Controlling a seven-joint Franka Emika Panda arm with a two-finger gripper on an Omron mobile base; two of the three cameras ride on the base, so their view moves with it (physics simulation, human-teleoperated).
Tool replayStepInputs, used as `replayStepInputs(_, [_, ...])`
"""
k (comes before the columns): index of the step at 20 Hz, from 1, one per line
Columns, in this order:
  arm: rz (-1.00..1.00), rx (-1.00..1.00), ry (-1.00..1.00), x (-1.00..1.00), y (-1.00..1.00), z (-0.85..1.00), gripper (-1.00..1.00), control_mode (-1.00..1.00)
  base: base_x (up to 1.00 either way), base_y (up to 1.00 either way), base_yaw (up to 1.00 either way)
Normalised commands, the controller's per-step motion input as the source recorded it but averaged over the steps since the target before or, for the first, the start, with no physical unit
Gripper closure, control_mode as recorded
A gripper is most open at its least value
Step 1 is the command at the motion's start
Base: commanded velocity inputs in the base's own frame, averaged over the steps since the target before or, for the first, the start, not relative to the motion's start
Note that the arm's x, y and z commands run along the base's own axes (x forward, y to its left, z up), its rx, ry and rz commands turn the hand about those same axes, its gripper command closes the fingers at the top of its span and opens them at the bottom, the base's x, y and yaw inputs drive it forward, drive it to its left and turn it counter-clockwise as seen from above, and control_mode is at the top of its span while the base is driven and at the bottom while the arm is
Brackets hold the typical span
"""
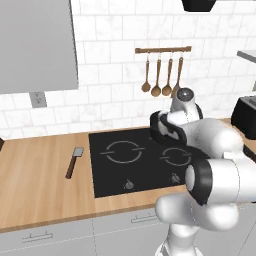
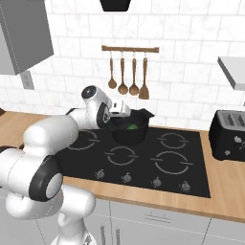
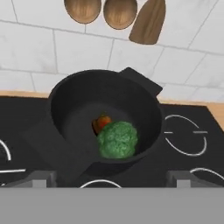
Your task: Put the bell pepper and broccoli in the pot. Retrieve the spatula and lightly stir the vegetables in the pot.
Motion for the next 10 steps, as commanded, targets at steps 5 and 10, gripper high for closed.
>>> replayStepInputs(5, [-0.06,0.17,0.0,-0.63,0.23,0.13,-1.0,-1.0,0.0,0.0,0.0])
replayStepInputs(10, [0.0,0.19,0.02,-0.53,0.24,0.23,-1.0,-1.0,0.0,0.0,0.0])
